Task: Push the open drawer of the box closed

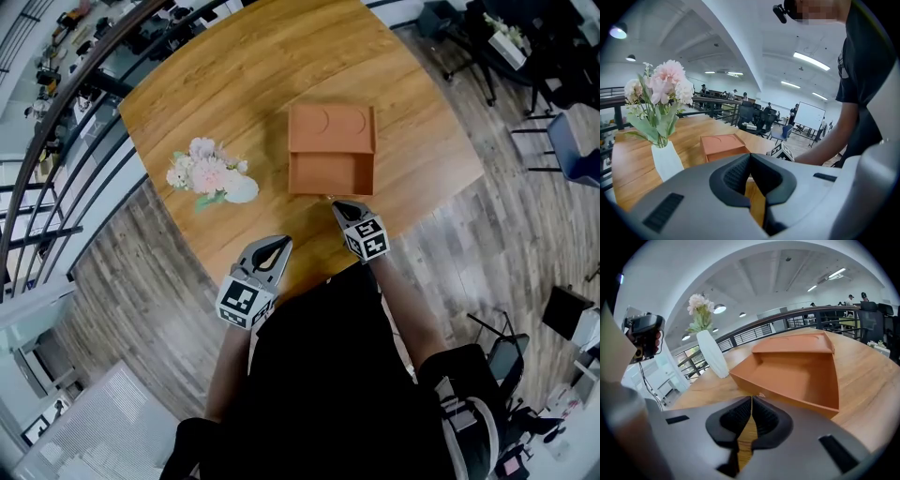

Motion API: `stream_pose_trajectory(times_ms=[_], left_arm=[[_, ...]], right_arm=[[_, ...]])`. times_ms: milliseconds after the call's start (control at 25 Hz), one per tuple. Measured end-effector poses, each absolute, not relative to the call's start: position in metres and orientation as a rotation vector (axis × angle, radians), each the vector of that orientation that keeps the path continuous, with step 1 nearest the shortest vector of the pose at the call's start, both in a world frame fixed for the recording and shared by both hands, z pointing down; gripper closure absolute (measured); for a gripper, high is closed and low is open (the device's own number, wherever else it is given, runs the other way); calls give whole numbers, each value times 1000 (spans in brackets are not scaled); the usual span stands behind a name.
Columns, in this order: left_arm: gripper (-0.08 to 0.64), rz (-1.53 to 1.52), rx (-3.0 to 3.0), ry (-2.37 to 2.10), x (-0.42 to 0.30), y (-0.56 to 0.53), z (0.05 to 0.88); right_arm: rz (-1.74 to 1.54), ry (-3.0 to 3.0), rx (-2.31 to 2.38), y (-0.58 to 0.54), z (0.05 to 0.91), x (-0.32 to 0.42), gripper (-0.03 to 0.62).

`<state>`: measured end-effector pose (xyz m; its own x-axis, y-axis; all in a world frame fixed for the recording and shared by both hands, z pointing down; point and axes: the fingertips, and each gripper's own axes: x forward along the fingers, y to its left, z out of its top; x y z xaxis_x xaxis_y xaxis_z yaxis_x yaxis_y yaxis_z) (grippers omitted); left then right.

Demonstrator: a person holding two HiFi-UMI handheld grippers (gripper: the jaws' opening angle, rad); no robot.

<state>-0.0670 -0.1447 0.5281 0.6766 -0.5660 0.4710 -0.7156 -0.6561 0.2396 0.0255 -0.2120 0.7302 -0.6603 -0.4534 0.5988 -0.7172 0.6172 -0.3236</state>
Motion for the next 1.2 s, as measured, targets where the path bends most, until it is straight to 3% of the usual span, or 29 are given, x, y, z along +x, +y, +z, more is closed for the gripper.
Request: stream_pose_trajectory(times_ms=[280,440,1200], left_arm=[[537,497,2499,-988,-61,-147,524],[537,499,2492,-989,-64,-145,526],[537,513,2488,-996,-67,-144,528]], right_arm=[[825,-2318,946,-216,741,27,537],[861,-2296,940,-216,748,23,485],[951,-2219,952,-226,765,18,507]])
